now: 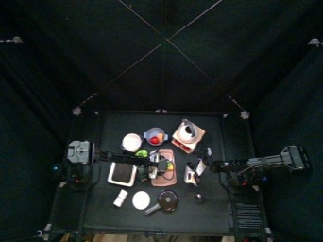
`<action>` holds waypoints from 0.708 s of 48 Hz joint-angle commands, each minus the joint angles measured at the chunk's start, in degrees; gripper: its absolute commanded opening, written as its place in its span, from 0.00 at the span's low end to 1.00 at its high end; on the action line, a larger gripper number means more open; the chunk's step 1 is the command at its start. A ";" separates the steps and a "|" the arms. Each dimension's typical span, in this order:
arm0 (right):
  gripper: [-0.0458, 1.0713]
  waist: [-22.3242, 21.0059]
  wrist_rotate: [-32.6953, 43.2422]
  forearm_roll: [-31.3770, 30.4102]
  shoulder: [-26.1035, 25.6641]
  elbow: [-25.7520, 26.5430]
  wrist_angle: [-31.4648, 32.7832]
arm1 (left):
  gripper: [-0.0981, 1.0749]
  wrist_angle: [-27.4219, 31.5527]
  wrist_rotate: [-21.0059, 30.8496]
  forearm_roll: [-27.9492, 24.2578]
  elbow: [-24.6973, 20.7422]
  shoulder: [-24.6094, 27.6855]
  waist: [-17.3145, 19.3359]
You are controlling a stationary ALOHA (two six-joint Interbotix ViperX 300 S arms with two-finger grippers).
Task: Grab corn
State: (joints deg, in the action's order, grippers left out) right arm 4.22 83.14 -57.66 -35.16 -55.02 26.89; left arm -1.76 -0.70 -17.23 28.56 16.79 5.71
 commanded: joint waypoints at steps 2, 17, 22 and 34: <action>0.88 -0.09 -0.09 -0.18 -0.62 0.44 -0.18 | 0.94 0.35 0.09 -0.26 -1.49 -0.53 0.09; 0.88 -0.26 -0.09 -0.18 -0.53 0.53 -0.18 | 0.94 0.70 0.18 -0.18 -2.90 0.26 0.35; 0.88 -0.26 -0.09 -0.18 -0.53 0.44 -0.18 | 0.94 0.79 0.09 -0.26 -3.87 1.05 0.44; 0.88 -0.35 -0.09 -0.18 -0.53 0.26 -0.18 | 0.93 2.81 0.18 -0.26 -4.57 1.76 0.62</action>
State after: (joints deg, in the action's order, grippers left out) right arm 4.04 83.14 -57.66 -35.24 -55.37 26.89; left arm 0.70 -0.62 -17.40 25.40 19.42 5.98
